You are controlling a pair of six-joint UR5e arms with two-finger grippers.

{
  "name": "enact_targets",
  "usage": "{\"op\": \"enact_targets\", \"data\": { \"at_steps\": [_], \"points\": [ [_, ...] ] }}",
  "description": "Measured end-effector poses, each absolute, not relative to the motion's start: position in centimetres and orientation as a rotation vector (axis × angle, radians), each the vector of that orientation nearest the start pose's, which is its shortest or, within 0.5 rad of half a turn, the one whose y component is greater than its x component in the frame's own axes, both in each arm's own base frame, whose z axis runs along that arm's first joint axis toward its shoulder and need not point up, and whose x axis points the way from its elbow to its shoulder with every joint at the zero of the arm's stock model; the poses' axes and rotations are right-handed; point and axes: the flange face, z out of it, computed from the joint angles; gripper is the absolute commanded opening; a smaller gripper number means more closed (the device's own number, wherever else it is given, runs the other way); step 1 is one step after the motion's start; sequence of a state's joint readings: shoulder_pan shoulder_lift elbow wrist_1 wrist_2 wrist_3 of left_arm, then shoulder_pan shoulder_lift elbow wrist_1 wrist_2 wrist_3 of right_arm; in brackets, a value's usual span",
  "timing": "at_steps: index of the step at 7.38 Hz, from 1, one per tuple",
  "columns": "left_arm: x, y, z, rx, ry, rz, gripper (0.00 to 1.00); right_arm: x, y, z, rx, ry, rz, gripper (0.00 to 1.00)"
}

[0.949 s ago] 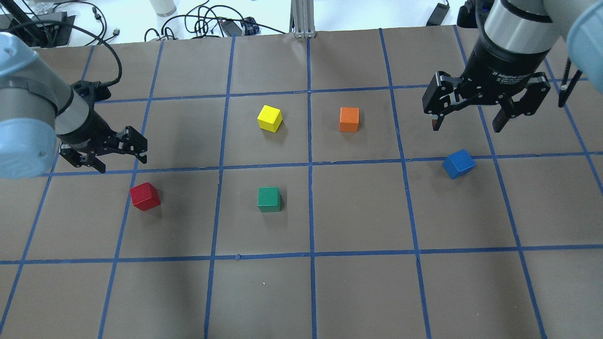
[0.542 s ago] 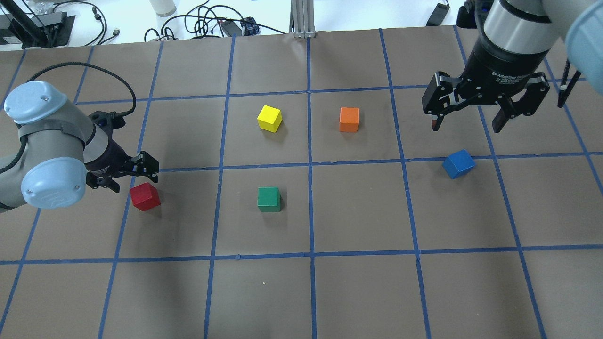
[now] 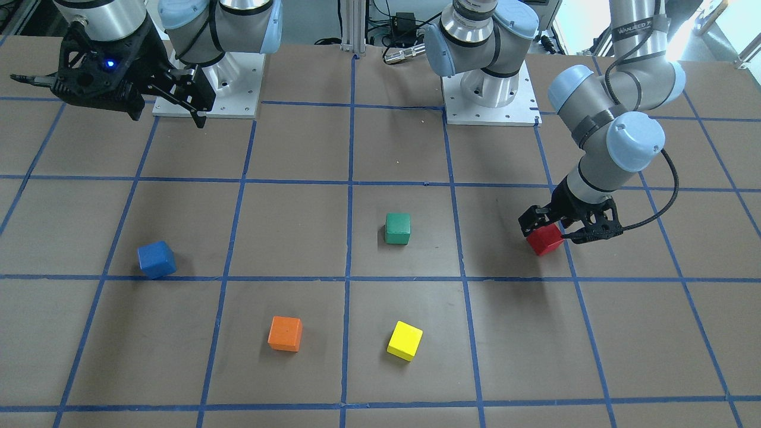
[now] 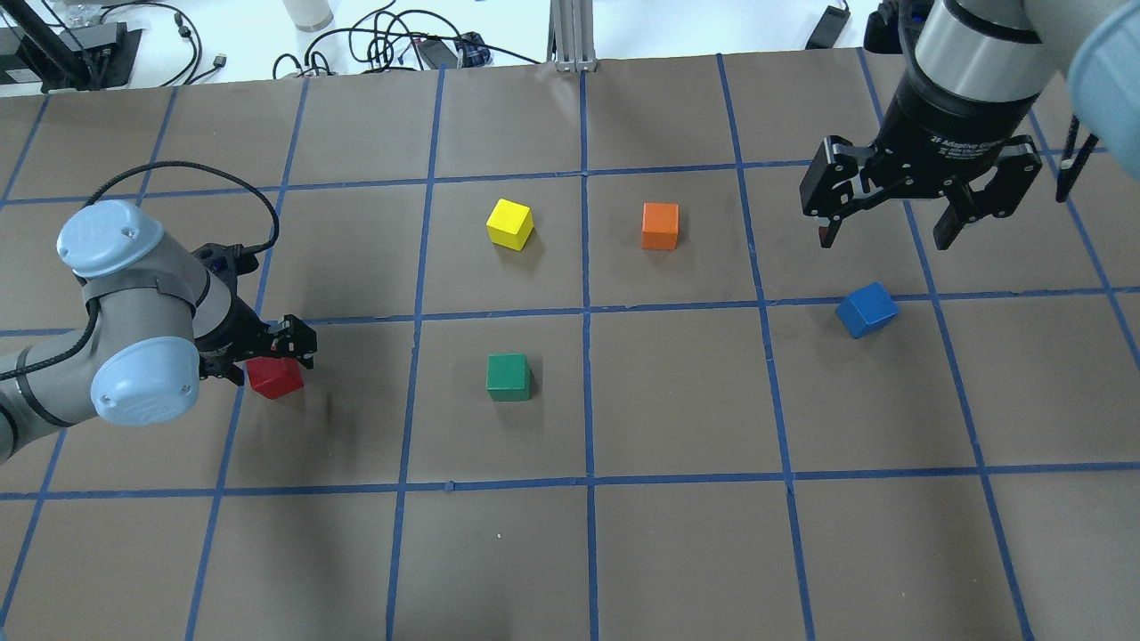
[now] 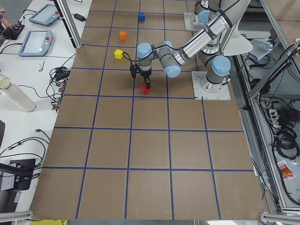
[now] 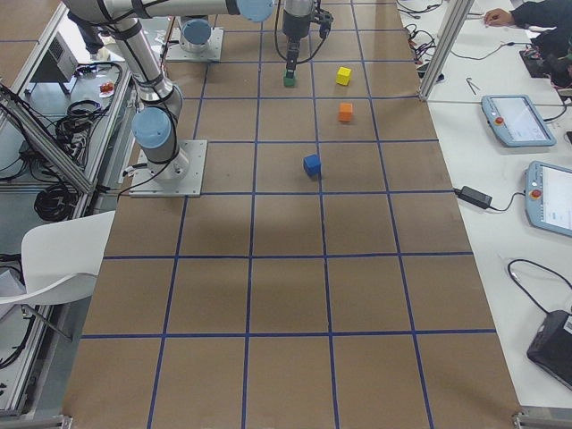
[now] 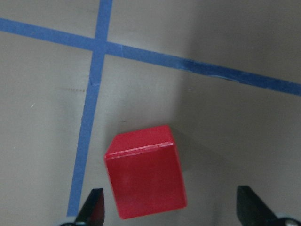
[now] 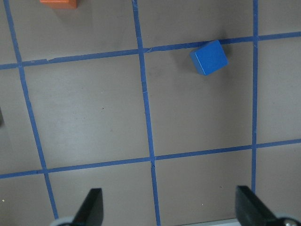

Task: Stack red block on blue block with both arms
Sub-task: 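Lower the left gripper over the red cube and close on it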

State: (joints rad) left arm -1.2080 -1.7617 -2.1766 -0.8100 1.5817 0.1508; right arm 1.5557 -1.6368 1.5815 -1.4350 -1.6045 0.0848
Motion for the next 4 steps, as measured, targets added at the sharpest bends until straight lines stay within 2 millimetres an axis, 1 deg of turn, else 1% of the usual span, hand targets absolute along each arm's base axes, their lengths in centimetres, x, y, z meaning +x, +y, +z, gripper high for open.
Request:
{"op": "enact_targets", "data": {
  "at_steps": [1, 2, 4],
  "points": [
    [3.78, -46.8, 19.04, -0.31, 3.115, 0.06, 0.26, 12.29, -45.69, 50.1, 0.156, 3.172, 0.126, 1.0],
    [3.86, -46.82, 18.76, -0.285, 3.113, 0.06, 0.01, 12.29, -45.69, 50.09, 0.155, 3.173, 0.127, 1.0],
    [3.96, -47.0, 19.07, -0.236, 3.113, 0.046, 0.0, 12.25, -45.7, 50.11, 0.155, 3.173, 0.125, 1.0]
  ]
}}
